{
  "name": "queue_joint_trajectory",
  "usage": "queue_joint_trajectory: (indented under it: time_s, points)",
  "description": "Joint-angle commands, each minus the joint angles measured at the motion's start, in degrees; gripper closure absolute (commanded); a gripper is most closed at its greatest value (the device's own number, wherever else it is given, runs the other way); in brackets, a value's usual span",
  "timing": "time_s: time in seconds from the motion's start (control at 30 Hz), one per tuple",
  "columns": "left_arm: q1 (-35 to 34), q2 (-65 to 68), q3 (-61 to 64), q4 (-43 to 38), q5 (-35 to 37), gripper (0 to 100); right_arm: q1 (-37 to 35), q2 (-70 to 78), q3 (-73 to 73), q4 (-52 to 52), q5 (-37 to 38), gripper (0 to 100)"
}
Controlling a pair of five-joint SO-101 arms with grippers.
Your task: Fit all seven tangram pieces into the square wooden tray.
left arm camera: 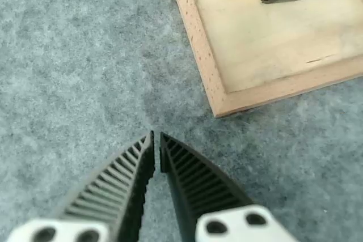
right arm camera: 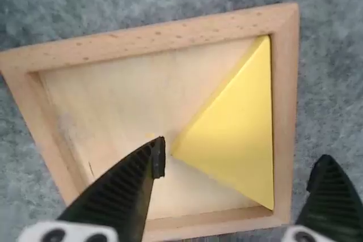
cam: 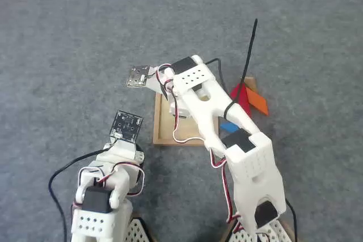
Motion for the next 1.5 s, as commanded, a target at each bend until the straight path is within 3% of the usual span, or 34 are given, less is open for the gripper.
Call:
queue_joint_trajectory:
  time_s: [0.0, 0.2, 0.37, 0.53, 0.67, 1.07, 1.47]
  points:
    - [-0.3, -1.1, -0.6, 0.2, -0.2, 98, 3.2, -7.3, -7.6, 6.3, -0.4, 61.9]
    - [-0.3, -1.1, -0.6, 0.2, -0.2, 98, 12.5, -16.4, -12.4, 11.6, -16.0, 61.9]
    - [-0.3, -1.1, -0.6, 0.2, -0.2, 98, 18.6, -13.0, -9.4, 8.8, -35.3, 61.9]
    - [-0.3, -1.1, -0.6, 0.2, -0.2, 98, 18.8, -5.0, -9.5, 6.5, -53.2, 61.9]
    - [-0.3, -1.1, -0.6, 0.2, -0.2, 98, 16.5, -0.5, -9.5, 3.4, -62.2, 61.9]
    - [-0.3, -1.1, -0.6, 0.2, -0.2, 98, 17.4, 2.2, -9.0, 5.2, -55.6, 61.9]
    - [-0.3, -1.1, -0.6, 0.2, -0.2, 98, 18.5, 7.5, -8.7, 7.0, -55.5, 61.9]
